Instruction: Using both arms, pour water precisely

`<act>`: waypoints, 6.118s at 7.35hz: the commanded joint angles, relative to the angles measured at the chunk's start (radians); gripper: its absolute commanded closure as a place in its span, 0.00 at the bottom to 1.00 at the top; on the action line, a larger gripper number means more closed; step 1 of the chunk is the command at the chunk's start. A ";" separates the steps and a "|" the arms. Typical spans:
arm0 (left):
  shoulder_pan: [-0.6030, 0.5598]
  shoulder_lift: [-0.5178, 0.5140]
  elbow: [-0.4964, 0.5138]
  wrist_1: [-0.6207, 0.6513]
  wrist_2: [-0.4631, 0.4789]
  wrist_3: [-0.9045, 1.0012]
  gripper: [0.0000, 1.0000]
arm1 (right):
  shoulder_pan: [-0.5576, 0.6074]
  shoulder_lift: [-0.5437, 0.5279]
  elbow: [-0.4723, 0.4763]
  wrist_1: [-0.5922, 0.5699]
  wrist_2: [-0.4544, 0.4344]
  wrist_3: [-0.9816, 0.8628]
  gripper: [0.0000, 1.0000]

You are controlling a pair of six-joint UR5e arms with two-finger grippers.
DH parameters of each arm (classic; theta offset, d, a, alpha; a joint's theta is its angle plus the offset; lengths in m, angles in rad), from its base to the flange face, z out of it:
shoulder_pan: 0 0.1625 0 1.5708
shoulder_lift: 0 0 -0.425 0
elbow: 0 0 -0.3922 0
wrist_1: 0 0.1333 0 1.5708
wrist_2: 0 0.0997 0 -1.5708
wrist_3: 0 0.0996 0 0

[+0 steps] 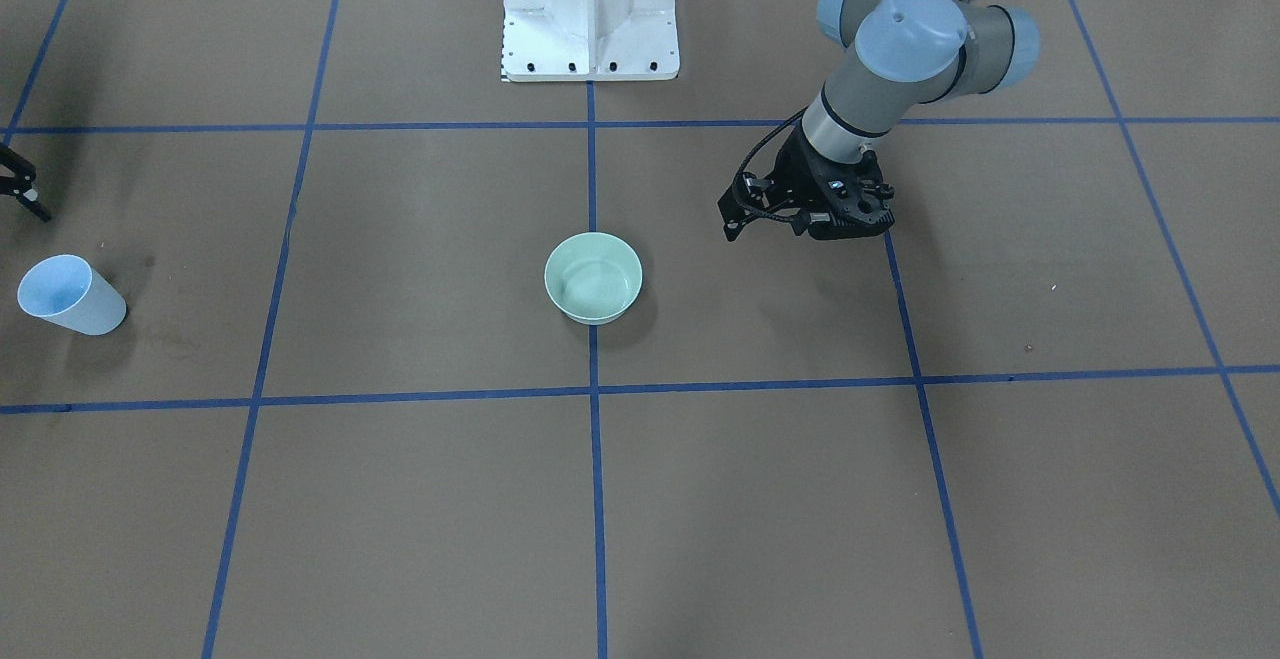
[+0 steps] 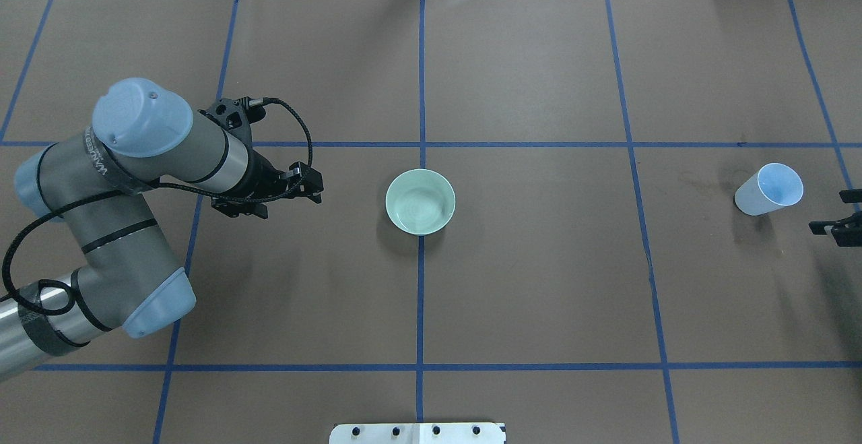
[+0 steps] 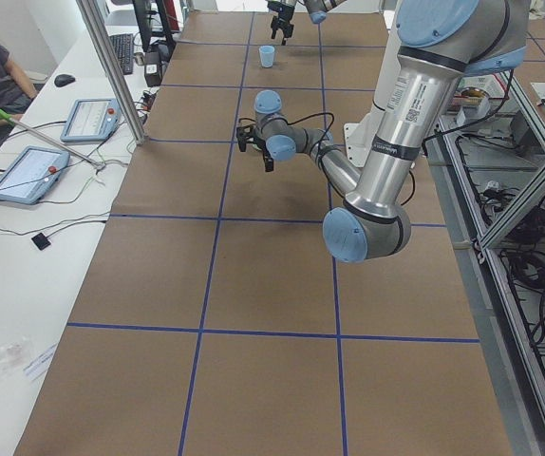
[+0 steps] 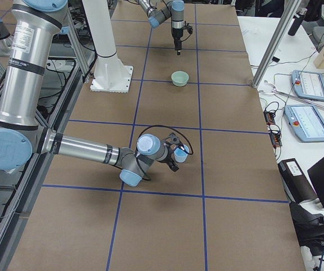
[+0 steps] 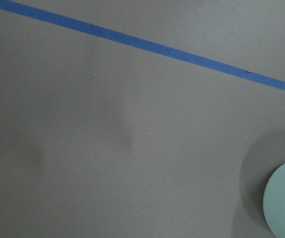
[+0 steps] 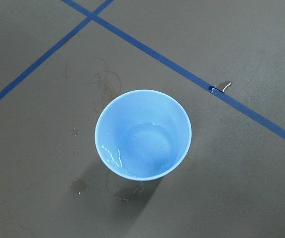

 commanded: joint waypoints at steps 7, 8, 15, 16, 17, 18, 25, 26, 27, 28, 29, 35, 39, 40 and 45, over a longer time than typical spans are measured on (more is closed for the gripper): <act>-0.007 0.002 0.000 0.000 0.000 0.000 0.00 | -0.132 0.103 -0.083 0.028 -0.204 0.097 0.01; -0.007 0.002 -0.001 0.000 0.000 0.002 0.00 | -0.132 0.105 -0.112 0.101 -0.225 0.158 0.01; -0.007 0.002 -0.008 0.000 -0.002 0.000 0.00 | -0.133 0.134 -0.173 0.249 -0.237 0.235 0.03; -0.007 0.002 -0.006 0.000 -0.002 0.002 0.00 | -0.139 0.134 -0.175 0.257 -0.242 0.237 0.03; -0.008 0.002 -0.008 0.000 -0.002 0.000 0.00 | -0.141 0.134 -0.175 0.258 -0.244 0.238 0.03; -0.008 0.002 -0.006 0.000 -0.002 0.002 0.00 | -0.148 0.134 -0.175 0.258 -0.244 0.244 0.04; -0.008 0.003 -0.008 0.002 -0.002 0.000 0.00 | -0.153 0.165 -0.118 0.245 -0.251 0.244 0.42; -0.008 0.003 -0.009 0.000 -0.003 0.000 0.00 | -0.153 0.195 -0.100 0.193 -0.277 0.244 0.44; -0.008 0.003 -0.008 0.000 -0.003 0.000 0.00 | -0.153 0.245 -0.059 0.089 -0.297 0.244 0.45; -0.013 0.003 -0.008 0.002 -0.006 0.002 0.00 | -0.170 0.296 0.002 -0.055 -0.305 0.244 0.45; -0.034 0.011 -0.008 0.003 -0.011 0.032 0.00 | -0.223 0.365 0.065 -0.207 -0.369 0.244 0.45; -0.132 0.106 0.026 0.002 -0.012 0.262 0.00 | -0.665 0.827 0.282 -1.184 -0.844 0.247 0.45; -0.145 0.106 0.048 0.003 -0.012 0.301 0.00 | -0.750 1.026 0.156 -1.481 -1.021 0.059 0.46; -0.145 0.106 0.048 0.003 -0.012 0.301 0.00 | -0.768 1.034 0.144 -1.515 -1.070 -0.004 0.46; -0.143 0.106 0.068 -0.009 -0.012 0.301 0.00 | -0.845 1.074 0.055 -1.668 -1.309 -0.242 0.52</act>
